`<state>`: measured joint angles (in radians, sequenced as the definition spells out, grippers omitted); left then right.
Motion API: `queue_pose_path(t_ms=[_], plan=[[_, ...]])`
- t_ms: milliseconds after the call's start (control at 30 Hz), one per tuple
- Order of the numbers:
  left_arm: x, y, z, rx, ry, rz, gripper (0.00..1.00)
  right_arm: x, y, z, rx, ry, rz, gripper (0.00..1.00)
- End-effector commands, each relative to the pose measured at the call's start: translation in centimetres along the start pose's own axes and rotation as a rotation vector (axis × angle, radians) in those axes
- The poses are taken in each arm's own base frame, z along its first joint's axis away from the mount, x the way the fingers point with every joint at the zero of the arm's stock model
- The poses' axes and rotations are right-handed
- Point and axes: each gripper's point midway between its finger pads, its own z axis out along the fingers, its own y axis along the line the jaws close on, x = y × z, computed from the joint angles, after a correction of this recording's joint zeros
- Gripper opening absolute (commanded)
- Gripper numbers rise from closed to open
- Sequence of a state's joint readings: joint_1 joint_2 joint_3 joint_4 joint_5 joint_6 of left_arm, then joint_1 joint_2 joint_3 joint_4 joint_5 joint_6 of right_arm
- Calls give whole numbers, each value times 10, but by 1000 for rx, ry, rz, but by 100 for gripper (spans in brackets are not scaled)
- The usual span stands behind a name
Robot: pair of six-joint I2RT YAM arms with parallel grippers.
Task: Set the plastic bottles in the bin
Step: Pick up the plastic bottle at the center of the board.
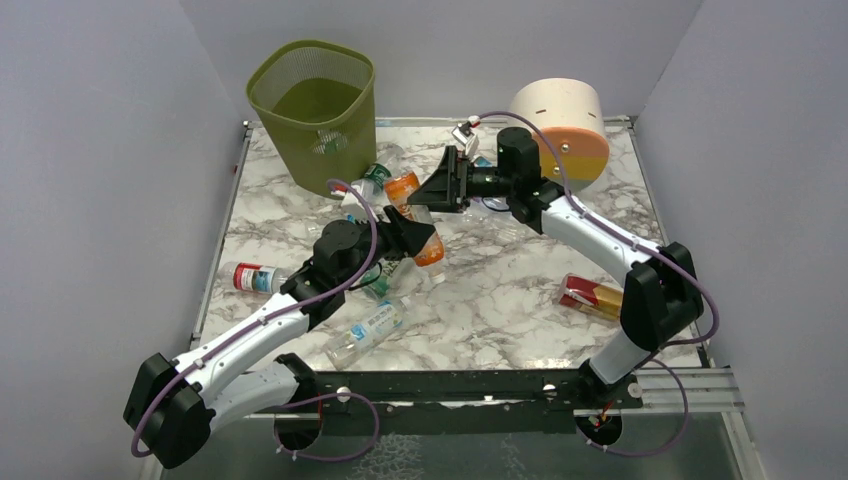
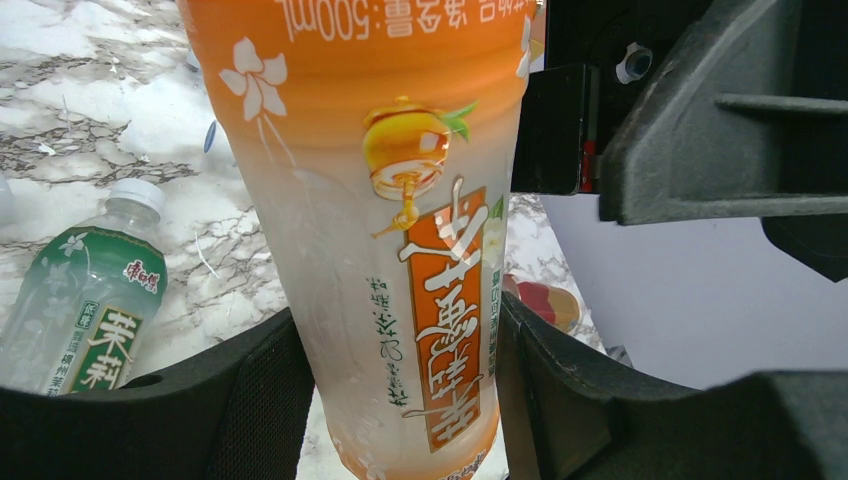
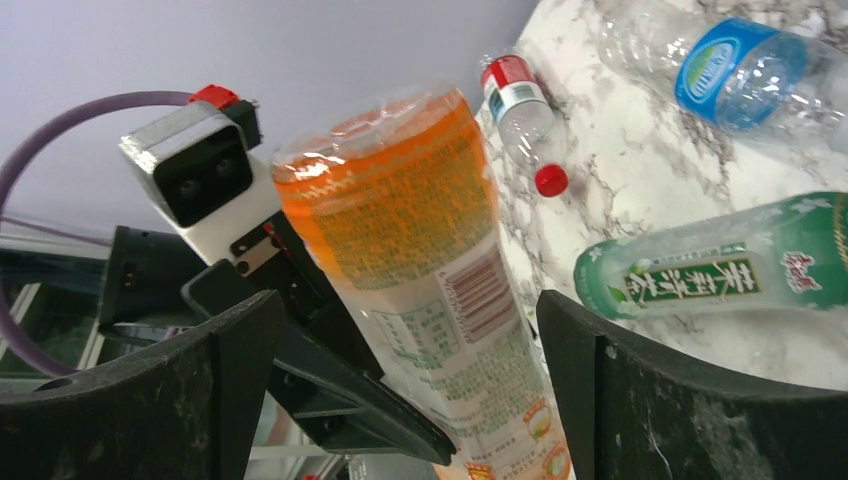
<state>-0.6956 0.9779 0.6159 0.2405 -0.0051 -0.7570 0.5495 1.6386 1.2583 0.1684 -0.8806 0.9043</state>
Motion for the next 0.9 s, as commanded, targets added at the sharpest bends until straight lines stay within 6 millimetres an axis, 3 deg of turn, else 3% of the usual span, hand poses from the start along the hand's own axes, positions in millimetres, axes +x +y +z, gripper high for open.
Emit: queue_pose_path(t_ms=[0,200,467,700,867], plan=[[-29,-19,-1,18,-68,23,63,-9,-1,-12,108,-54,-56,100],[-40,-23,-3,3,-77,64,64,-14,-6,-40,189,-127,-75,100],[-69,-37,-5,-27,-107,130,66,-11,11,-78,304,-208,-178,99],[-102,-53,-1,-27,-158,185,67,7,9,-100,370,-231,-221,100],[-142,-67,2,-30,-219,234,68,28,-2,-105,368,-210,-201,100]])
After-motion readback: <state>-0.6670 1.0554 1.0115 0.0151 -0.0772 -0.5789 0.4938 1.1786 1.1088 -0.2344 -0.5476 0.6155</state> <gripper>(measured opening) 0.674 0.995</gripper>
